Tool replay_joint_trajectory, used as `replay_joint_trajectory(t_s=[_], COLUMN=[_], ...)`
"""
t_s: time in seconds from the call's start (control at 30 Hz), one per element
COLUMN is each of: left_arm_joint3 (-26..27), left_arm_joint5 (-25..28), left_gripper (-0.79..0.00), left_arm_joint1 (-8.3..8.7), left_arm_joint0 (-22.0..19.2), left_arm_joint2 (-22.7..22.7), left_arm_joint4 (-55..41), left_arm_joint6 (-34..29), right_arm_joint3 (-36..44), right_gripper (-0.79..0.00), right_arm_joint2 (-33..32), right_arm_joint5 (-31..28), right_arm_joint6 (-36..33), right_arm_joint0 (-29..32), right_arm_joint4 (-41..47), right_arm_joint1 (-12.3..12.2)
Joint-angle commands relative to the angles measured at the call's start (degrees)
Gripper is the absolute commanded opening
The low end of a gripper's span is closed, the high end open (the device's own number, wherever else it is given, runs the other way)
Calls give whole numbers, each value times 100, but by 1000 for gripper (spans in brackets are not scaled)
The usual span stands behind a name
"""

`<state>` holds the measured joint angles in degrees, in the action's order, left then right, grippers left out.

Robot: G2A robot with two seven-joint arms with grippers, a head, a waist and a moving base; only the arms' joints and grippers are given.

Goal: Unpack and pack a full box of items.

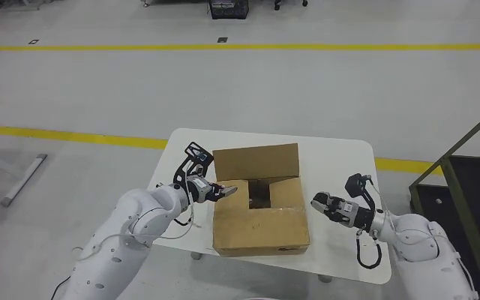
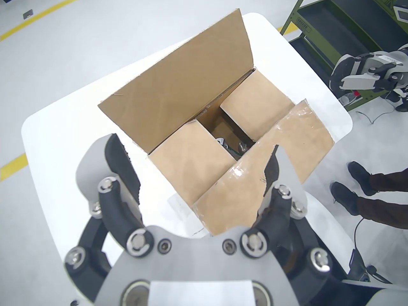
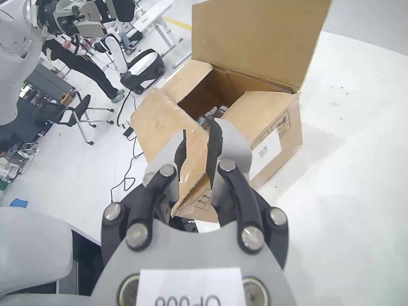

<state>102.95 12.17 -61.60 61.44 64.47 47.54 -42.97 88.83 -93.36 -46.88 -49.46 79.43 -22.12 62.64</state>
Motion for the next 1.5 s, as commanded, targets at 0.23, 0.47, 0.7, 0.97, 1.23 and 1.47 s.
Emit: replay_joint_trajectory(t_s=[0.23,0.47,0.7,0.97,1.23,1.47], left_arm_joint3=[0,0,0,0,0,0], left_arm_joint5=[0,0,0,0,0,0], left_gripper=[0,0,0,0,0,0], left_arm_joint1=[0,0,0,0,0,0], left_arm_joint0=[0,0,0,0,0,0], left_arm_joint2=[0,0,0,0,0,0], left_arm_joint4=[0,0,0,0,0,0], left_arm_joint6=[0,0,0,0,0,0], right_arm_joint3=[80,-407,-940,-1305,-1464,-1447], right_gripper=[0,0,0,0,0,0], right_arm_joint2=[163,652,1277,1738,1998,2130], right_arm_joint5=[313,733,853,864,769,728], right_arm_joint6=[-149,-1341,-1647,-1658,-1562,-1522], right_arm_joint0=[-131,-838,-1451,-1744,-1794,-1751], right_arm_joint4=[-68,383,875,1021,1199,1415], right_arm_joint1=[-32,-110,-154,-248,-338,-411])
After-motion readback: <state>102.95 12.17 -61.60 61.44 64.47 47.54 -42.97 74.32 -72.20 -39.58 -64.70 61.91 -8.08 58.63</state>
